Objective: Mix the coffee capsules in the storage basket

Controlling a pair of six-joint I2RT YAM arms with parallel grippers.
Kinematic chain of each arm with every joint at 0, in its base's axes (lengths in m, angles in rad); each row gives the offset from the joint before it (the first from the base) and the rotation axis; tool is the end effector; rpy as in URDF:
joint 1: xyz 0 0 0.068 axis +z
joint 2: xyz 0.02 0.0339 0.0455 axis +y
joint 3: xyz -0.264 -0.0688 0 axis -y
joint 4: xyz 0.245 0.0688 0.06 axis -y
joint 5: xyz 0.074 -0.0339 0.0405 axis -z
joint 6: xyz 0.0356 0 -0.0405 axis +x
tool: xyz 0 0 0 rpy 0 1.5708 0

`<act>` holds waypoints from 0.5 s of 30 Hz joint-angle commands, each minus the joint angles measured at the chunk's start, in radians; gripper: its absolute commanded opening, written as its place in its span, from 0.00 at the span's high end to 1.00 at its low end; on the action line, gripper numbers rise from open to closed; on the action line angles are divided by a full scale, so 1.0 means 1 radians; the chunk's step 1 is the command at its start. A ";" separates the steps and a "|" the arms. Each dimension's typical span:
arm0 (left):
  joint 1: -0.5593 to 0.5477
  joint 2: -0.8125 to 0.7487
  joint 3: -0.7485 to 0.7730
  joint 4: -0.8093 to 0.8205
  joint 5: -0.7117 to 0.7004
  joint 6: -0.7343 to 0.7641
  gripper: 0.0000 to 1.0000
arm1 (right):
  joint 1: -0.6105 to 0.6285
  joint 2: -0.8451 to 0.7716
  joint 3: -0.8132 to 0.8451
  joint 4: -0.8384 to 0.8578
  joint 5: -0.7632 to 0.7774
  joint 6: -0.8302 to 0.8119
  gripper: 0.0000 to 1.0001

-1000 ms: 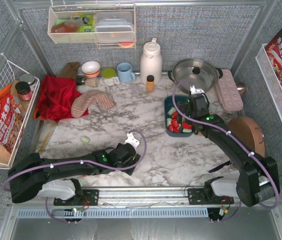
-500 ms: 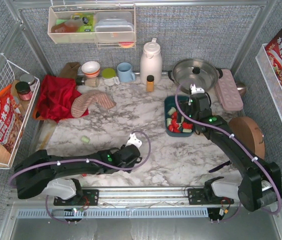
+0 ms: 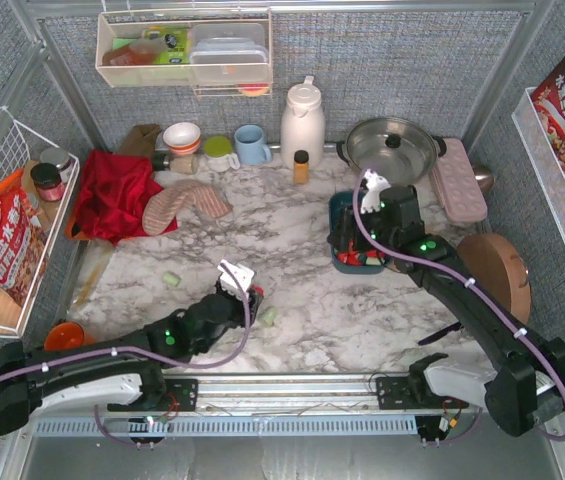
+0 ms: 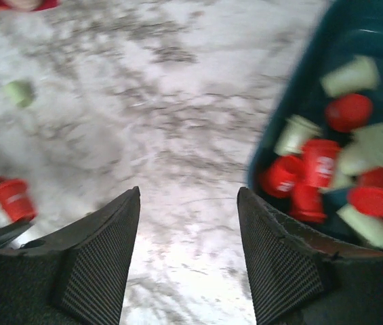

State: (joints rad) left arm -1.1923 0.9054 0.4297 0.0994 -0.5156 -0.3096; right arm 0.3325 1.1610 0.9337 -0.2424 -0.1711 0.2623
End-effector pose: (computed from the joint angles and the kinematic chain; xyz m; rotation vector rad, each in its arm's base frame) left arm 0.0902 -0.1793 0.2237 0.5034 1.8630 -0.5154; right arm 0.2478 0.0920 0.3095 -0.1819 2.0692 0.5432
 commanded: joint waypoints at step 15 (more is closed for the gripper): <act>0.006 0.201 -0.041 0.810 0.196 0.475 0.43 | 0.309 0.088 0.036 0.121 -0.321 -0.035 0.51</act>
State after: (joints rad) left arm -1.1885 1.0966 0.3801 0.8009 -0.3634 0.1318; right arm 0.6209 1.2476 0.9730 -0.1589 -0.4698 0.2520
